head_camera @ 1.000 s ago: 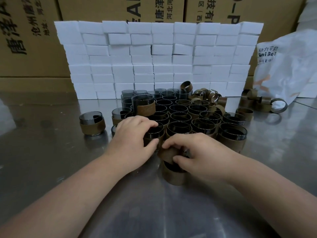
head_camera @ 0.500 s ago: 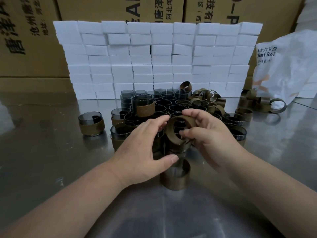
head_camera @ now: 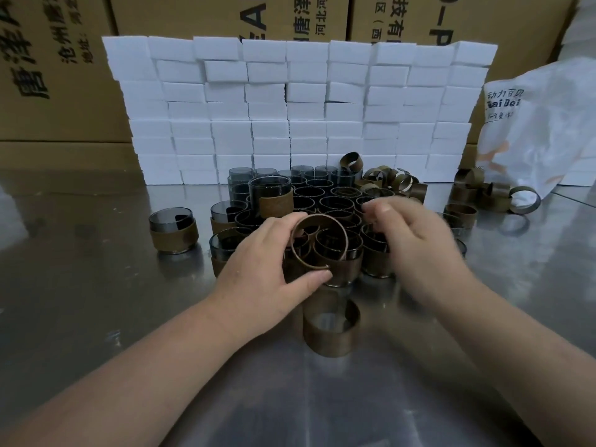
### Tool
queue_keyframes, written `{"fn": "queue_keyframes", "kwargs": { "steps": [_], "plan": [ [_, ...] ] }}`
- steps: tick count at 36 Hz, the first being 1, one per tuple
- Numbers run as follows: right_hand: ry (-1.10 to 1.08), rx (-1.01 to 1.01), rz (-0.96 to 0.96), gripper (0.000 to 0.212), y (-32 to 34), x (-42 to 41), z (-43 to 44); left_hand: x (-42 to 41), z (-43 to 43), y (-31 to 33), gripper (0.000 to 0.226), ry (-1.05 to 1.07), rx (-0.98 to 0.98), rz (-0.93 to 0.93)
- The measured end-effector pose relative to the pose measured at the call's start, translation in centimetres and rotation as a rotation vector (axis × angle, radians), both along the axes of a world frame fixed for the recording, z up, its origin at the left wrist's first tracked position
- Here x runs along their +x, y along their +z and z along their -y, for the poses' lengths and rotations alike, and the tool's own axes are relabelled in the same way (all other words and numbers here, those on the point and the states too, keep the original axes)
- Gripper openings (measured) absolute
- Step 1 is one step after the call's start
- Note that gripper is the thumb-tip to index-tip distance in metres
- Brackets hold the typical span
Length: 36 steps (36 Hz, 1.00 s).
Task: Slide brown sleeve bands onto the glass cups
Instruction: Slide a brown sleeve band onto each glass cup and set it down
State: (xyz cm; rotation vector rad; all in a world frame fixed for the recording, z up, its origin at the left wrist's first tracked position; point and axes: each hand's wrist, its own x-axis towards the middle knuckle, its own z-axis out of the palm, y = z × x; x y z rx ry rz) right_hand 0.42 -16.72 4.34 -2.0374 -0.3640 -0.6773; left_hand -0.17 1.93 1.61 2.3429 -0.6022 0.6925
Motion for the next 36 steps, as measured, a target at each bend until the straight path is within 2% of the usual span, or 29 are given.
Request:
{"fn": "queue_keyframes", "kwargs": {
  "steps": [2, 4, 9, 12, 14, 19, 21, 26, 33, 36],
  "plan": [
    [-0.219, -0.087, -0.014, 0.025, 0.5, 1.1, 1.3, 0.0, -0.1, -0.1, 0.076, 0.015, -0.002, -0.017],
    [-0.371, -0.184, -0.106, 0.032, 0.7, 2.2, 2.6, 0.0, -0.1, -0.1, 0.076, 0.017, 0.001, -0.032],
    [-0.53, -0.375, -0.325, 0.036, 0.6, 3.8, 4.4, 0.0, 0.0, -0.1, 0.075, 0.015, 0.01, -0.059],
    [-0.506, -0.516, -0.468, 0.038, 0.0, 4.2, 4.4, 0.1, -0.2, -0.2, 0.074, 0.022, 0.004, -0.051],
    [-0.504, -0.549, -0.469, 0.038, -0.3, 4.3, 4.4, 0.2, -0.2, -0.2, 0.074, 0.026, 0.007, -0.053],
    [-0.479, -0.477, -0.11, 0.033, -0.3, 3.8, 3.9, 0.4, -0.1, -0.3, 0.077, 0.049, 0.029, -0.076],
    [-0.423, -0.443, -0.05, 0.035, -0.5, 3.6, 3.3, 0.5, -0.2, -0.4, 0.078, 0.074, 0.043, -0.088],
    [-0.402, -0.522, -0.217, 0.037, -1.2, 3.9, 3.4, 0.9, -0.2, -0.5, 0.078, 0.118, 0.082, -0.122],
    [-0.331, -0.394, -0.152, 0.031, 0.3, 4.7, 2.4, 0.9, -0.1, -0.4, 0.08, 0.098, 0.084, -0.09],
    [-0.244, -0.441, -0.195, 0.033, 1.7, 6.8, 1.8, 1.0, -0.1, -0.5, 0.076, 0.09, 0.085, -0.073]
  ]
}}
